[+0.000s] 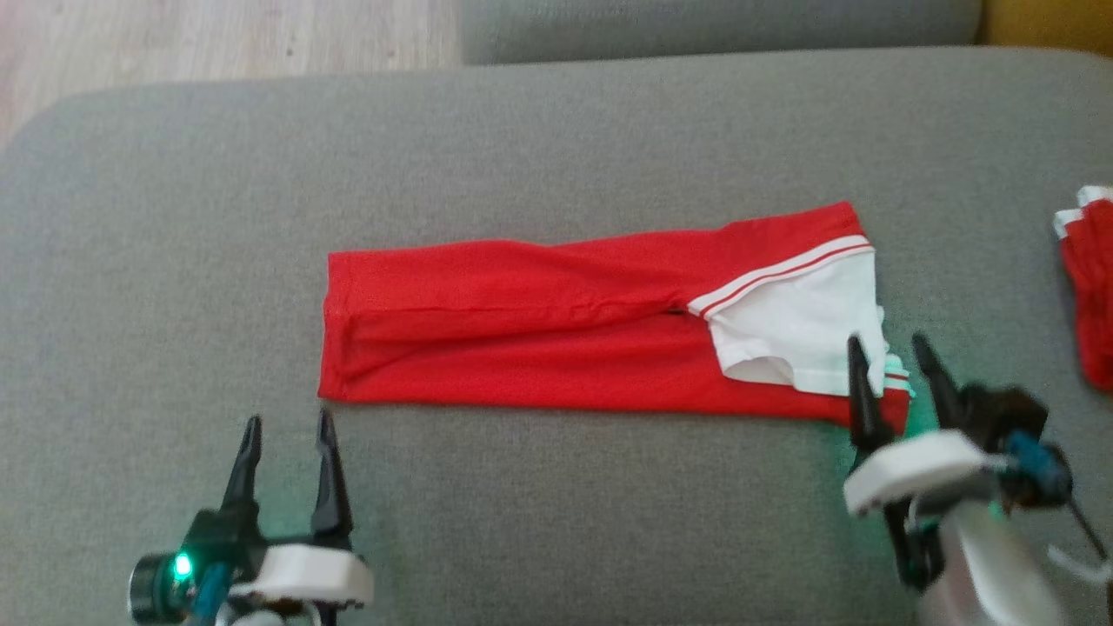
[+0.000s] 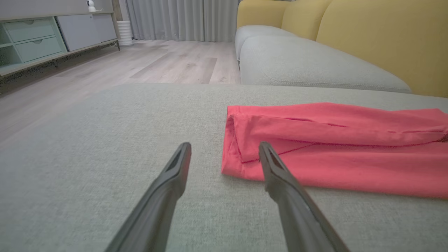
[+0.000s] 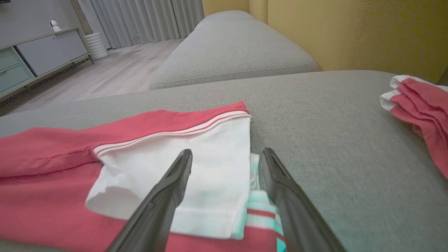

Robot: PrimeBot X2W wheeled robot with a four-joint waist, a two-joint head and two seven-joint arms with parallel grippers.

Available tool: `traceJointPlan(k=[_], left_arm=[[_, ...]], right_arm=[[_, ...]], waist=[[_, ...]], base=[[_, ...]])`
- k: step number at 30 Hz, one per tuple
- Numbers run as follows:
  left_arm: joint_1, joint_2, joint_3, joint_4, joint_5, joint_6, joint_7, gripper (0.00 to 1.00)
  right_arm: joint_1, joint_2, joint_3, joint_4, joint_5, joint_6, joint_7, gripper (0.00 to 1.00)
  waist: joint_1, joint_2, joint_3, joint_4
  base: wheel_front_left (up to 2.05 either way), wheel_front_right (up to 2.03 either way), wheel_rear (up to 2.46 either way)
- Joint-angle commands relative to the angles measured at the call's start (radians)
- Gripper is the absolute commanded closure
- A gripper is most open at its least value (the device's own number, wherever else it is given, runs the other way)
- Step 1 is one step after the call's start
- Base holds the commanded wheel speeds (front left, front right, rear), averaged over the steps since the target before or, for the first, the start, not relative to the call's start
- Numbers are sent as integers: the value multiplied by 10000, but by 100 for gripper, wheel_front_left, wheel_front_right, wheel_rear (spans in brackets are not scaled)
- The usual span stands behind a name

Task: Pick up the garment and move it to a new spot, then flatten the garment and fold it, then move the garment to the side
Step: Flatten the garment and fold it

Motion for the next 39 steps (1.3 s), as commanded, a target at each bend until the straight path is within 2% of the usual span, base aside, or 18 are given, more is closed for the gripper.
traceJointPlan(k=[1, 6, 10, 14, 18, 19, 20, 21, 24, 29, 34, 39], left_arm=[[-522, 18, 207, -259, -53, 21, -53, 0], [-831, 17, -95, -71, -278, 62, -53, 0], [-940, 17, -144, 38, -325, 126, -53, 0], [-1050, 17, -116, 42, -330, 147, -53, 0], [-1103, 17, -164, 13, -353, 137, -53, 0], [-1109, 17, -199, 7, -367, 145, -53, 0], [-1109, 17, -230, 1, -387, 145, -53, 0], [-1107, 17, -261, -5, -410, 136, -53, 0], [-1113, 17, -318, 12, -434, 115, -53, 0], [-1061, 17, -358, 36, -440, 90, -53, 0], [-938, 17, -434, 72, -512, 43, -53, 0], [-859, 17, -746, 186, -631, -41, -53, 0]], right_arm=[[-612, -29, 147, -147, -110, 33, -98, 0], [-1580, -29, -590, 1366, -101, 33, -31, 0], [-2016, -29, -802, 2488, 41, 33, 131, 0], [-2296, -29, -361, 3241, 770, 33, 177, 0], [-2344, -29, 694, 3506, 1979, 33, 114, 0], [-2322, -29, 963, 3543, 2285, 33, 115, 40], [-2307, -29, 1204, 3573, 2507, 33, 111, 94], [-2294, -29, 1417, 3608, 2685, 33, 108, 100], [-2340, -88, 1631, 3695, 2916, 33, 30, 100], [-2559, -666, 1081, 3507, 2803, 33, -99, 100], [-2555, -1103, 373, 2201, 2159, 33, -108, 100], [-2476, -729, 1035, 744, 1807, 33, -110, 100]], waist=[[-1, -1, 191, 66], [-1, -1, 618, 248], [-1, -1, 832, 370], [-1, -1, 971, 468], [-1, -1, 1011, 529], [-1, -1, 1008, 534], [-1, -1, 1004, 535], [-1, -1, 994, 536], [-1, -1, 961, 523], [-1, -1, 797, 485], [-1, -1, 615, 454], [-1, -1, 505, 584]], base=[[0, 0, 0], [0, 0, 0], [0, 0, 0], [0, 0, 0], [0, 0, 0], [0, 0, 0], [0, 0, 0], [0, 0, 0], [0, 0, 0], [0, 0, 0], [0, 0, 0], [0, 0, 0]])
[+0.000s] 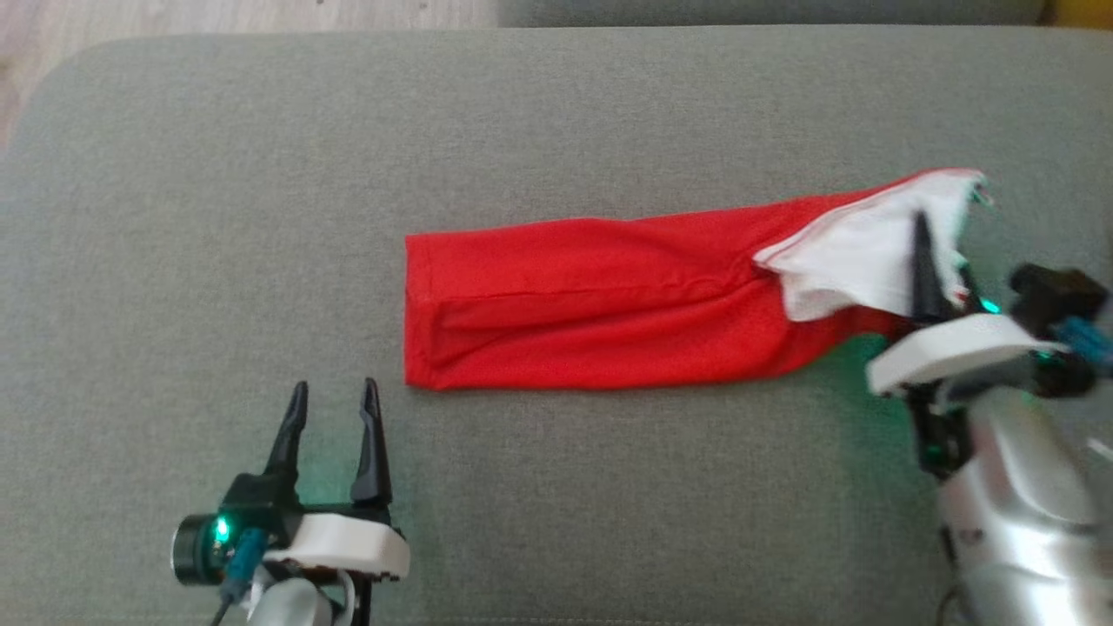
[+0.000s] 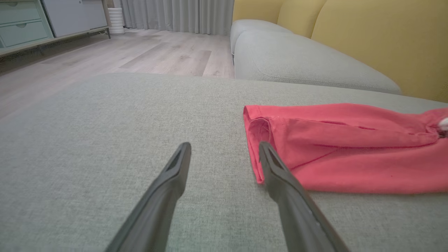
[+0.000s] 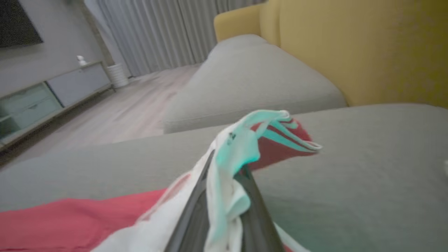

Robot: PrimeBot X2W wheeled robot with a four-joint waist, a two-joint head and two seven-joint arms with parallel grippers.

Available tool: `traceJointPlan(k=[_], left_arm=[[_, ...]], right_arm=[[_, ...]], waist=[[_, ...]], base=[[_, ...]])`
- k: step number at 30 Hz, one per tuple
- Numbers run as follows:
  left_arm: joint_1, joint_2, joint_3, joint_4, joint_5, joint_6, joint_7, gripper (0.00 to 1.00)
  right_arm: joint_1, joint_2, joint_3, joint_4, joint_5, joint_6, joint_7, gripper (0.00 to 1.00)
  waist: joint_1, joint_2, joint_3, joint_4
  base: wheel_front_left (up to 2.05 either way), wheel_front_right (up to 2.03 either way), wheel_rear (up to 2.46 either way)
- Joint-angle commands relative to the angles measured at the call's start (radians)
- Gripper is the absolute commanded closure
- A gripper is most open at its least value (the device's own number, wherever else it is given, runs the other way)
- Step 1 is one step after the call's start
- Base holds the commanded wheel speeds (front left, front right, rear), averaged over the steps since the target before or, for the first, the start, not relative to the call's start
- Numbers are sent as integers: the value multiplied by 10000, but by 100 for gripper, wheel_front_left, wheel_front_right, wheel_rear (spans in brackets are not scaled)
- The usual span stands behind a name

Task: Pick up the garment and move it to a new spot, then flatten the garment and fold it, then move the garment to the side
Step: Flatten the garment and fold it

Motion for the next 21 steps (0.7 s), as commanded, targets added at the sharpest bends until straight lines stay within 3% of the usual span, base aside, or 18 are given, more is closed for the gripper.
traceJointPlan(k=[1, 5, 12, 21], left_arm=[[-62, 39, 96, -155, -86, -45, -53, 0], [-68, 39, -309, -36, -228, -92, -53, 0], [-91, 39, -875, 59, -331, -92, -53, 0], [-149, 39, -1176, 38, -425, -33, -53, 0]], right_arm=[[-73, 335, 728, -784, -33, 35, -64, 100], [-19, 662, 2020, -1404, 281, 35, -65, 100], [-332, 892, 4300, -1197, 1146, 35, -8, 100], [-1020, 931, 5275, -242, 1872, 35, -35, 100]], waist=[[0, 0, -37, 131], [0, 0, -71, 560], [0, 0, -45, 1810], [0, 0, 109, 3020]], base=[[0, 0, 0], [0, 0, 0], [0, 0, 0], [0, 0, 0]])
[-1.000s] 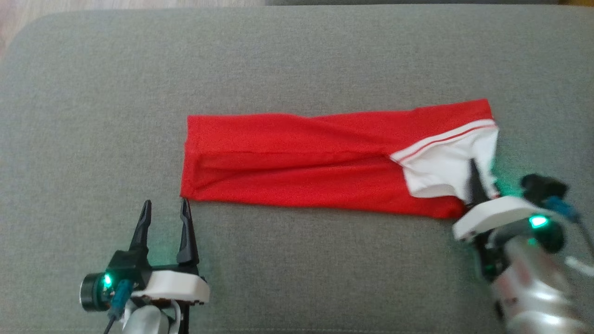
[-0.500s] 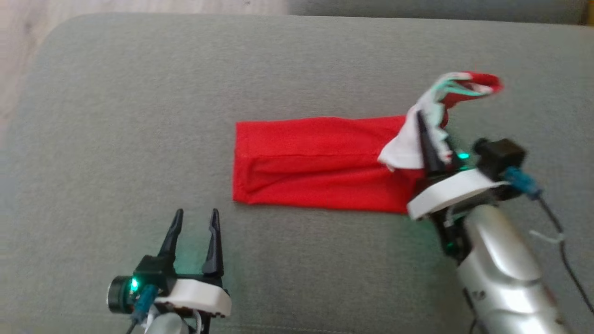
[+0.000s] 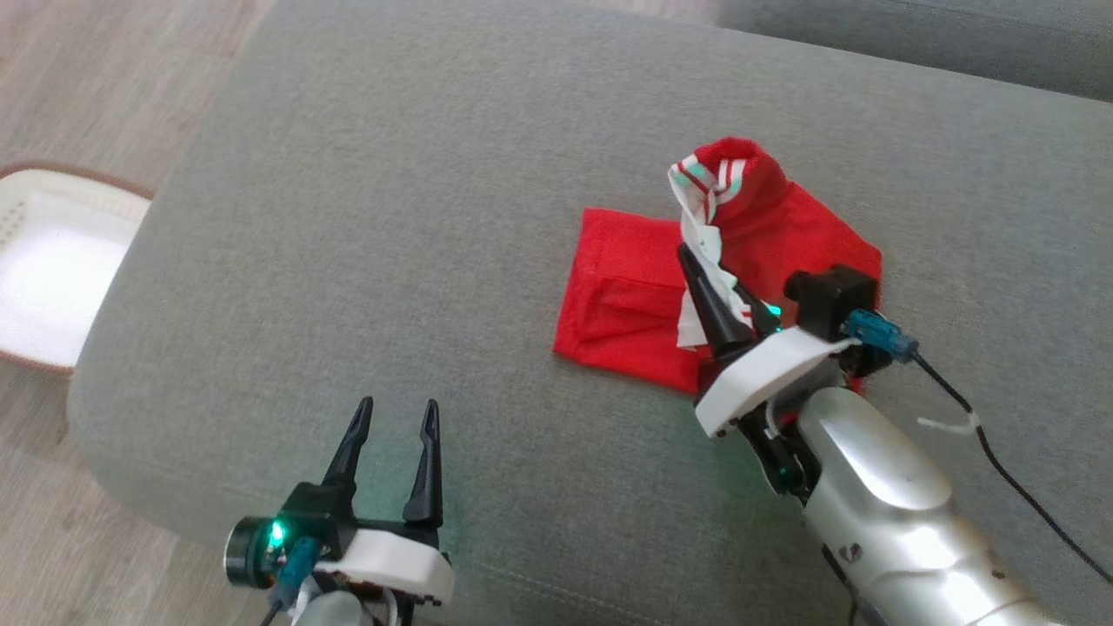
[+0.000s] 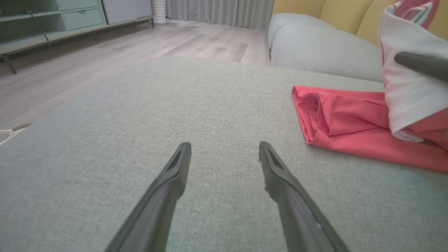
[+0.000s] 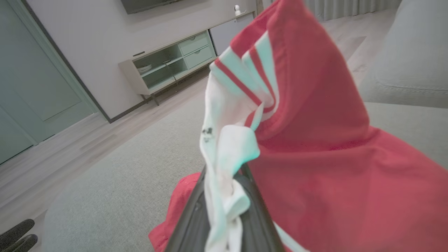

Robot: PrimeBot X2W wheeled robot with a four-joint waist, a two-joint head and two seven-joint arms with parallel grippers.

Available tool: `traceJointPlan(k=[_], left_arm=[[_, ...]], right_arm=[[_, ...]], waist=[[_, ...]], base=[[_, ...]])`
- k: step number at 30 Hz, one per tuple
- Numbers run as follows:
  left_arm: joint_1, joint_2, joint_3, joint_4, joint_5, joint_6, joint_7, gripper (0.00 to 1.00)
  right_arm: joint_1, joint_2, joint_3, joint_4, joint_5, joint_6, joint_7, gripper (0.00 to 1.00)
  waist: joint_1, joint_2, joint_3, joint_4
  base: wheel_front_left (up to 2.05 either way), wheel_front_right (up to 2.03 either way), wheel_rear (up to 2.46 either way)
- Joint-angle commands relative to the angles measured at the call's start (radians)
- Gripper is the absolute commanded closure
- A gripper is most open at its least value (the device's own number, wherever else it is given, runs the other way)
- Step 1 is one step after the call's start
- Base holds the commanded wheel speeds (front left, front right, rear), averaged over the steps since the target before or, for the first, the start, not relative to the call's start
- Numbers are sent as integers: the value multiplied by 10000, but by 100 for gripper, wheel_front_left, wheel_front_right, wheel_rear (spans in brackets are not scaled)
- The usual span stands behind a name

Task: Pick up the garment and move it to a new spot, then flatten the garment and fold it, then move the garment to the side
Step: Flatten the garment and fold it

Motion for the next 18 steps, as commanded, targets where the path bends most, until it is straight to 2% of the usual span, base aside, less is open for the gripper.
traceJointPlan(k=[1, 4, 5, 6, 10, 18], left_arm=[[-172, 36, 227, -251, -125, 48, -53, 0], [-225, 35, 197, -231, -124, 65, -53, 0], [-258, 35, 174, -223, -119, 69, -53, 0], [-291, 35, 168, -229, -127, 85, -53, 0], [-416, 35, 283, -385, -68, 146, -53, 0], [-509, 35, 1073, -642, 324, 231, -53, 0]], right_arm=[[-394, 213, 281, -168, 96, 35, -96, 100], [-628, 213, 556, 106, 372, 35, -107, 100], [-664, 214, 660, 170, 578, 35, -109, 62], [-713, 214, 743, 162, 775, 35, -112, 0], [-788, 214, 483, -130, 761, 35, -118, 0], [730, 215, -2387, -1284, -864, 35, -120, 0]], waist=[[0, -1, 86, 213], [0, -1, 99, 242], [0, -1, 89, 226], [0, -1, 86, 191], [0, -1, 43, -185], [0, -1, -330, -1501]], base=[[0, 0, 0], [0, 0, 0], [0, 0, 0], [0, 0, 0], [0, 0, 0], [0, 0, 0]])
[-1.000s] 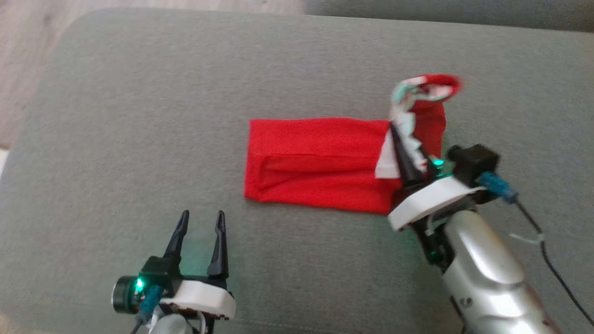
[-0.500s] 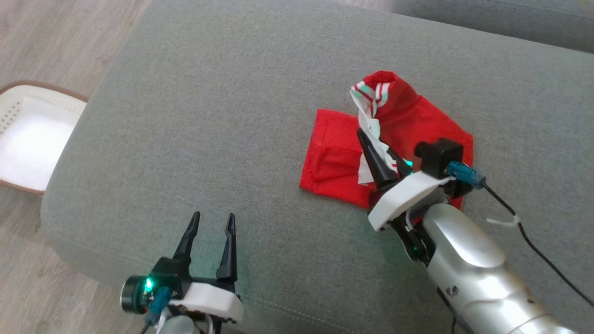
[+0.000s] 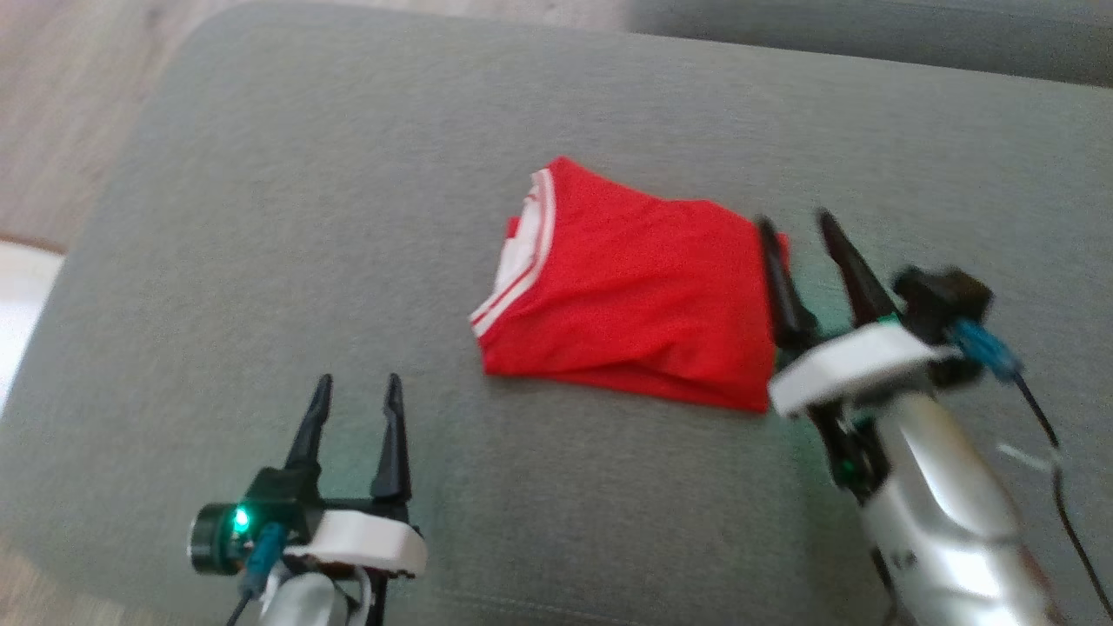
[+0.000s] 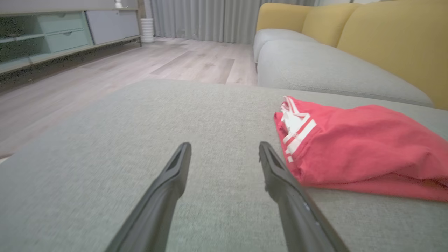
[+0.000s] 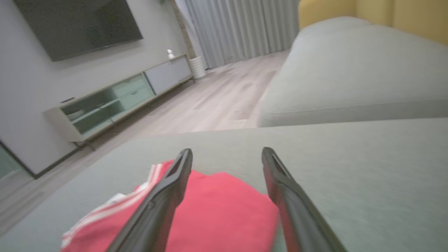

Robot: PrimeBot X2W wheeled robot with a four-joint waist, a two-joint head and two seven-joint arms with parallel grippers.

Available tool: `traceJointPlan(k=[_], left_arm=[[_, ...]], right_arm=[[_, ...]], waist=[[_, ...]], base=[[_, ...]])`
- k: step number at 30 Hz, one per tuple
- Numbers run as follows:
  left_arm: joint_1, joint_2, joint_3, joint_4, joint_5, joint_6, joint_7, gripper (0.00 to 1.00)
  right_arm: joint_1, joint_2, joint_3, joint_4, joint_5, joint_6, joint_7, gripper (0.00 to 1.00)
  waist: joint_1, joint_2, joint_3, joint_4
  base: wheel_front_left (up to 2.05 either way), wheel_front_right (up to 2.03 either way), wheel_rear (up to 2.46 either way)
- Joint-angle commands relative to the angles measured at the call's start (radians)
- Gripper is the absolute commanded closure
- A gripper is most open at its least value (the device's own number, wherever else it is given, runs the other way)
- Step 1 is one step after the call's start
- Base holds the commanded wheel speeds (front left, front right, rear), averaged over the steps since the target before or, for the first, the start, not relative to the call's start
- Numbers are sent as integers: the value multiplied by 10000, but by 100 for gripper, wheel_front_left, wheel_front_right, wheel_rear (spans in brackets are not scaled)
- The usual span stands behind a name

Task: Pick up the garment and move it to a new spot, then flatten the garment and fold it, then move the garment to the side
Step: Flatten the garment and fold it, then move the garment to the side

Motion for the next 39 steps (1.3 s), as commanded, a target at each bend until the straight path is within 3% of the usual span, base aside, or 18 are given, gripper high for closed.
traceJointPlan(k=[1, 7, 14, 29, 39], left_arm=[[-392, 35, 528, -320, 158, 64, -53, 0], [-296, 35, 1176, -394, 544, 103, -53, 0], [224, 35, 1512, -426, 738, 78, -53, 0], [808, 35, 1346, -483, 698, 59, -53, 0], [219, 35, 546, -466, 405, 35, -53, 0]], right_arm=[[334, 207, -260, -428, -353, 35, -109, 0], [1275, 207, -1628, -980, -1389, 35, -109, 0], [2148, 208, -1883, -1099, -1709, 35, -110, 0], [2743, 208, -1599, -1112, -1526, 35, -110, 0], [667, 208, -265, 644, -913, 35, -110, 0]], waist=[[0, -1, -222, -641], [0, -1, -403, -1446], [0, -1, -796, -1803], [0, -1, -940, -1771], [0, -1, 138, -978]], base=[[0, 0, 0], [0, 0, 0], [0, 0, 0], [0, 0, 0], [0, 0, 0]])
